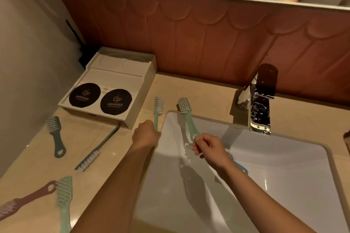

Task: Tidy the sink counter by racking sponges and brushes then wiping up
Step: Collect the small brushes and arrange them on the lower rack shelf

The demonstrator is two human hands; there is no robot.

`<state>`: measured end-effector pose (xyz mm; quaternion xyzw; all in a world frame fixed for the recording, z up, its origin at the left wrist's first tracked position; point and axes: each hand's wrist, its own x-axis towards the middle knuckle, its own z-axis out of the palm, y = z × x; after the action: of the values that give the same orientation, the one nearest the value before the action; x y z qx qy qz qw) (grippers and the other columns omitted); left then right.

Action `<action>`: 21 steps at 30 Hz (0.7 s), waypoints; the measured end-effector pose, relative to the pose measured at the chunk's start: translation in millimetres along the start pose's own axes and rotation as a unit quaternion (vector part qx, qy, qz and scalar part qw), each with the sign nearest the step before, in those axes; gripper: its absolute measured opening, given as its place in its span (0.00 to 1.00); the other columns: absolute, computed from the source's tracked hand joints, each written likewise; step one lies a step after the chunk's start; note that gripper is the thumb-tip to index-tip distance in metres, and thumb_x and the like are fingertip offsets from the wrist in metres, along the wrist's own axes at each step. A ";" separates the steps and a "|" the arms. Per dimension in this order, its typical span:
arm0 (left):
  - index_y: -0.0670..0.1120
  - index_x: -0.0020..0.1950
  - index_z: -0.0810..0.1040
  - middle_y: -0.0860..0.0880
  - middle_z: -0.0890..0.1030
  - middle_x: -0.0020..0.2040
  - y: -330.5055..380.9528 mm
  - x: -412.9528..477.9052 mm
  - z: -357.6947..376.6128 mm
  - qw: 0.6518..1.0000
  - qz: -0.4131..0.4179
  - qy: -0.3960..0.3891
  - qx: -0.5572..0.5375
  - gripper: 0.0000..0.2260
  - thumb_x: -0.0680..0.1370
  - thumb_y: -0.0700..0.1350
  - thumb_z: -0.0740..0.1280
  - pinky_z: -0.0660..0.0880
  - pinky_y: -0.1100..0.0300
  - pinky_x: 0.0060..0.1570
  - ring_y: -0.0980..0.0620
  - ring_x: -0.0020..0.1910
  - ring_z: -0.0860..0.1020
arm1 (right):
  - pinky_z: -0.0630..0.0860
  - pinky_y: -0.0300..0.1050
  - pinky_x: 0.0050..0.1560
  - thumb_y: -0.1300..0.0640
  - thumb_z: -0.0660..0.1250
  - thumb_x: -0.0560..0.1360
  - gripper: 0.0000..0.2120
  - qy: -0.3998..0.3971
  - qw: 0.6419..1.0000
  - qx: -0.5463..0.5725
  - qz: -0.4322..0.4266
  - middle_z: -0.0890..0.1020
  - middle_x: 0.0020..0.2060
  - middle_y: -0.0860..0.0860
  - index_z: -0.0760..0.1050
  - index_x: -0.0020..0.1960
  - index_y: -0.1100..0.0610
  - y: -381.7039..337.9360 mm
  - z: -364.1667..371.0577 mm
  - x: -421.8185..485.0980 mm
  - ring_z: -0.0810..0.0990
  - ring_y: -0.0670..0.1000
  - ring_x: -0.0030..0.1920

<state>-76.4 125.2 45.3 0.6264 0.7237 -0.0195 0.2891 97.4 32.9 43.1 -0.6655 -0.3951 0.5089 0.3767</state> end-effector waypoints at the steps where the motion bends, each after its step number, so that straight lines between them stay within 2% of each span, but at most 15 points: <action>1: 0.41 0.57 0.73 0.41 0.77 0.57 -1.3 -4.0 2.8 1.000 0.004 -0.013 -0.026 0.15 0.76 0.48 0.67 0.75 0.52 0.51 0.41 0.54 0.77 | 0.70 0.30 0.30 0.57 0.58 0.80 0.15 0.000 1.000 -0.013 -0.008 0.78 0.31 0.49 0.74 0.35 0.55 4.1 -4.8 -6.5 0.74 0.45 0.31; 4: 0.41 0.53 0.73 0.43 0.76 0.50 0.0 -21.3 7.7 0.982 0.024 -0.082 -0.168 0.08 0.77 0.43 0.66 0.80 0.54 0.40 0.46 0.43 0.77 | 0.69 0.29 0.31 0.57 0.59 0.79 0.14 -0.005 0.998 -0.056 -0.031 0.78 0.30 0.48 0.75 0.38 0.60 14.2 -21.1 -24.7 0.74 0.40 0.29; 6: 0.43 0.49 0.72 0.43 0.74 0.48 6.1 -42.7 8.5 0.949 0.001 -0.141 -0.281 0.02 0.78 0.40 0.63 0.79 0.62 0.30 0.50 0.38 0.75 | 0.70 0.30 0.32 0.58 0.59 0.79 0.13 -0.013 0.996 -0.080 -0.043 0.78 0.31 0.48 0.76 0.40 0.64 19.7 -34.8 -39.4 0.75 0.39 0.30; 8: 0.43 0.46 0.73 0.42 0.74 0.45 10.2 -66.0 11.5 0.908 -0.016 -0.196 -0.371 0.04 0.79 0.40 0.61 0.79 0.63 0.30 0.51 0.37 0.75 | 0.70 0.32 0.34 0.57 0.59 0.79 0.13 -0.014 0.994 -0.089 -0.058 0.78 0.32 0.49 0.76 0.41 0.64 23.1 -46.1 -52.5 0.74 0.40 0.31; 11: 0.39 0.49 0.73 0.45 0.76 0.39 14.5 -107.3 28.4 0.862 -0.009 -0.259 -0.435 0.08 0.81 0.42 0.57 0.80 0.60 0.37 0.52 0.36 0.77 | 0.70 0.29 0.34 0.59 0.59 0.79 0.12 0.003 0.996 -0.068 -0.061 0.78 0.32 0.50 0.76 0.43 0.64 28.4 -64.1 -75.3 0.74 0.40 0.31; 13: 0.39 0.50 0.73 0.46 0.79 0.40 13.9 -129.7 43.5 0.830 -0.010 -0.284 -0.480 0.08 0.81 0.41 0.56 0.79 0.59 0.37 0.53 0.35 0.79 | 0.70 0.29 0.35 0.59 0.58 0.79 0.12 0.024 0.996 -0.064 -0.061 0.78 0.32 0.49 0.76 0.41 0.62 31.7 -73.6 -87.4 0.74 0.40 0.31; 15: 0.40 0.49 0.73 0.47 0.79 0.38 18.3 -148.9 60.7 0.814 -0.017 -0.294 -0.500 0.07 0.81 0.39 0.56 0.78 0.60 0.35 0.54 0.34 0.78 | 0.70 0.32 0.35 0.58 0.57 0.79 0.13 0.043 0.995 -0.072 -0.062 0.78 0.32 0.50 0.74 0.39 0.60 38.9 -87.6 -102.4 0.74 0.43 0.32; 18: 0.42 0.49 0.74 0.49 0.78 0.33 28.4 -167.9 81.8 0.800 -0.040 -0.291 -0.524 0.08 0.81 0.36 0.55 0.75 0.63 0.30 0.55 0.29 0.74 | 0.65 0.34 0.32 0.59 0.55 0.80 0.16 0.072 0.992 -0.082 -0.057 0.73 0.28 0.50 0.69 0.35 0.59 50.5 -107.3 -122.8 0.68 0.43 0.29; 21: 0.43 0.45 0.72 0.50 0.72 0.29 45.3 -182.9 96.9 0.780 -0.055 -0.298 -0.548 0.09 0.81 0.39 0.54 0.64 0.66 0.24 0.57 0.24 0.65 | 0.63 0.37 0.33 0.59 0.53 0.80 0.17 0.082 0.992 -0.092 -0.042 0.70 0.27 0.49 0.66 0.33 0.56 65.0 -132.1 -145.0 0.66 0.43 0.29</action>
<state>12.1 -66.6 60.8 0.2844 0.5233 0.1792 0.7830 210.8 -138.4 65.6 -0.7196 -0.4358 0.3980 0.3658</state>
